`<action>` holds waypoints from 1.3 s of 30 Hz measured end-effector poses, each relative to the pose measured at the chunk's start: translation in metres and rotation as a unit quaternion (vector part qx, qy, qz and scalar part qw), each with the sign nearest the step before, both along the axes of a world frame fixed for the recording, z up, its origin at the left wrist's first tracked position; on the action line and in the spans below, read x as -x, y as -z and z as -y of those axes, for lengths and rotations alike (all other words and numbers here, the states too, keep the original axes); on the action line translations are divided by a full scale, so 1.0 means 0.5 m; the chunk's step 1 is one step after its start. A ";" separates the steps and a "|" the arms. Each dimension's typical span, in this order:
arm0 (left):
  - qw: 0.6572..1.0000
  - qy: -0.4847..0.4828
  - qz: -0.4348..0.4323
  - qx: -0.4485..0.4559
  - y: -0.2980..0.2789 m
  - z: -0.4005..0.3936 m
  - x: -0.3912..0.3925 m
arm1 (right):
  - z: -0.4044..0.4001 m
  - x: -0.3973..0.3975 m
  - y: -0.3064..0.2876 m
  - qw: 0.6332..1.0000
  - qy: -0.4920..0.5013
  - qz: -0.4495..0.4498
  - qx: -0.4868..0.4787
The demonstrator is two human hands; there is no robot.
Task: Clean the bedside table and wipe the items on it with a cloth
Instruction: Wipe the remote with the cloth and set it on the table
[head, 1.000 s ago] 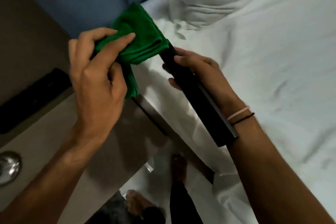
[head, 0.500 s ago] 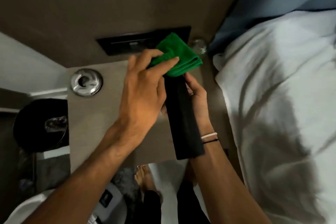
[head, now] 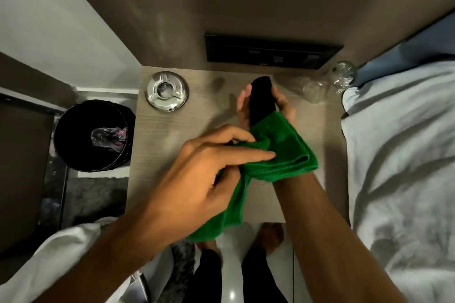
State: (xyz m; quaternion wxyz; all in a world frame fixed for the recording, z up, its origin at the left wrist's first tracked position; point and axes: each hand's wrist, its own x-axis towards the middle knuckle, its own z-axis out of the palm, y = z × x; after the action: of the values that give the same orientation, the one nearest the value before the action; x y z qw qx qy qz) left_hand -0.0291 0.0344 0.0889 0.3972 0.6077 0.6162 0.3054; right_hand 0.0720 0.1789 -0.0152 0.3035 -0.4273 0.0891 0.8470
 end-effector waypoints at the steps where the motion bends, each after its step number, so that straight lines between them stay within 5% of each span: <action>1: 1.000 0.007 0.008 0.006 -0.011 0.008 0.017 | -0.005 0.005 0.006 1.000 0.019 0.009 0.014; 8: 0.994 -0.108 -0.016 -0.024 -0.034 -0.005 0.119 | 0.007 0.004 0.001 0.983 -0.167 0.075 -0.006; 13: 0.978 -0.175 -0.092 -0.063 0.033 -0.093 0.104 | 0.037 -0.005 -0.012 0.986 -0.162 0.045 0.010; 22: 0.979 -0.096 -0.179 -0.019 0.125 -0.171 0.004 | 0.039 -0.070 -0.020 0.980 -0.189 0.006 -0.066; 33: 0.990 -0.031 -0.137 -0.010 0.093 -0.136 -0.050 | 0.040 -0.100 -0.009 0.996 -0.044 -0.028 -0.073; 39: 0.998 0.011 -0.056 0.007 0.067 -0.066 -0.050 | 0.017 -0.102 -0.001 0.989 -0.088 0.039 -0.108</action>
State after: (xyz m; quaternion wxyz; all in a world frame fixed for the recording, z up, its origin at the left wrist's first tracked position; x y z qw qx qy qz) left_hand -0.0042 0.0673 0.0552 0.3701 0.6275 0.6328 0.2622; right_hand 0.1229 0.1702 -0.0148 0.2760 -0.4306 -0.0528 0.8577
